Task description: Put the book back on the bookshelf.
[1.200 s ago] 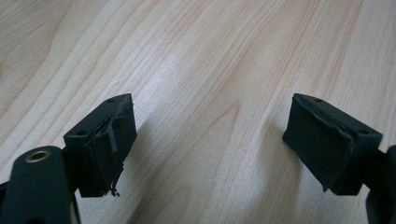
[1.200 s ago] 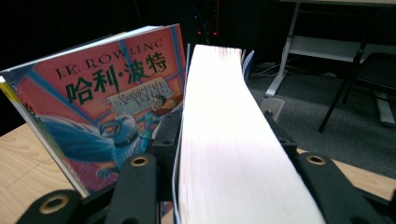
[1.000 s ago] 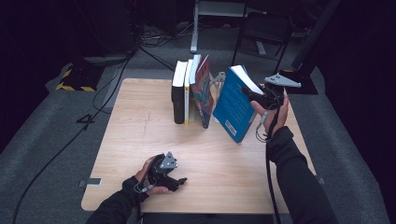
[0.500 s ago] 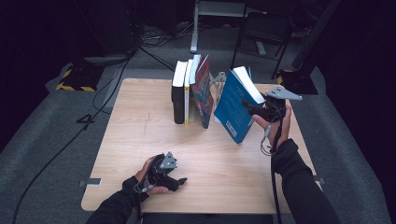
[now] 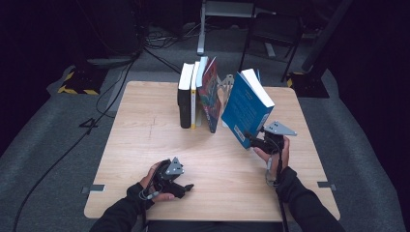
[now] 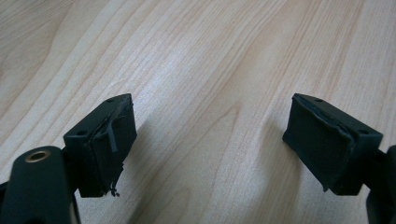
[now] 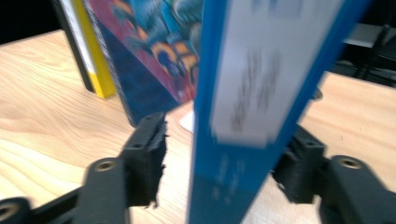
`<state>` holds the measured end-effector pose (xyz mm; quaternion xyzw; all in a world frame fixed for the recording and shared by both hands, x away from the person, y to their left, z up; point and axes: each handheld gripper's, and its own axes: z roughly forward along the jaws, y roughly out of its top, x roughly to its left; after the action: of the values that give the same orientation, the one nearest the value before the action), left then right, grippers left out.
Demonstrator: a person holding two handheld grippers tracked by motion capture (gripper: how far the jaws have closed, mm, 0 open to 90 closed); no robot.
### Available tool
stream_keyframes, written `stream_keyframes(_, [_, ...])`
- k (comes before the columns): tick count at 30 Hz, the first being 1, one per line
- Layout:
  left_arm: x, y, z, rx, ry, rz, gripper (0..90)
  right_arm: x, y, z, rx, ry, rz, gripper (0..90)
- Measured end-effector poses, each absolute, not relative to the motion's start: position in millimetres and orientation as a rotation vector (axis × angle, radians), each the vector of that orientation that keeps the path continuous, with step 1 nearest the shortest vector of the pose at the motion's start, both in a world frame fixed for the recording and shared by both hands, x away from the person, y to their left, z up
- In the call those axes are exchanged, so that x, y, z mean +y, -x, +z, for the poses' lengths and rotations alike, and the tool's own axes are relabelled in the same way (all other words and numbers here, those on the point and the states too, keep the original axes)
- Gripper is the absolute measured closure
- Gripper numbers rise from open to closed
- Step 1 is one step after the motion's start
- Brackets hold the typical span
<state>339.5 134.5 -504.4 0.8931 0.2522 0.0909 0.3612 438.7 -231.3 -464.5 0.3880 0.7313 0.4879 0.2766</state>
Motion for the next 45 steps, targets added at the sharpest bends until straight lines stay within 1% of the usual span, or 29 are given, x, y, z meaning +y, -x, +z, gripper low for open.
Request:
stream_keyframes(1, [134.5,-339.5,-504.4,0.65,-2.301,0.234,16.5,-231.3,-438.7,-464.5,1.964,-1.042,1.311,46.3])
stream_keyframes(3, [134.5,-339.4,-504.5,0.65,-2.301,0.235,16.5,-230.5,-439.9,-474.7,1.951,-1.063,1.319,50.9])
stream_keyframes(8, [134.6,-339.4,-504.4,0.65,-2.301,0.235,16.5,-219.9,-445.3,-486.5,1.934,-1.102,1.268,53.8])
stream_keyframes(9, [134.5,-339.4,-504.5,0.651,-2.301,0.234,16.6,-216.9,-446.5,-487.7,1.919,-1.105,1.249,55.7])
stream_keyframes(18, [134.5,-339.7,-504.4,0.649,-2.302,0.234,16.5,-199.8,-454.8,-488.5,1.838,-1.164,1.192,59.7])
stream_keyframes(23, [134.5,-339.7,-504.4,0.648,-2.301,0.234,16.5,-185.7,-462.9,-490.0,1.772,-1.213,1.18,60.4])
stream_keyframes(31, [134.5,-339.6,-504.5,0.647,-2.302,0.234,16.5,-180.0,-471.5,-488.6,1.739,-1.259,1.155,60.5])
stream_keyframes(39, [134.5,-339.4,-504.6,0.646,-2.302,0.235,16.6,-183.6,-447.8,-488.4,1.697,-1.294,1.128,60.9])
stream_keyframes(45, [134.4,-339.4,-504.5,0.647,-2.302,0.235,16.6,-183.0,-445.1,-488.8,1.692,-1.276,1.118,60.7])
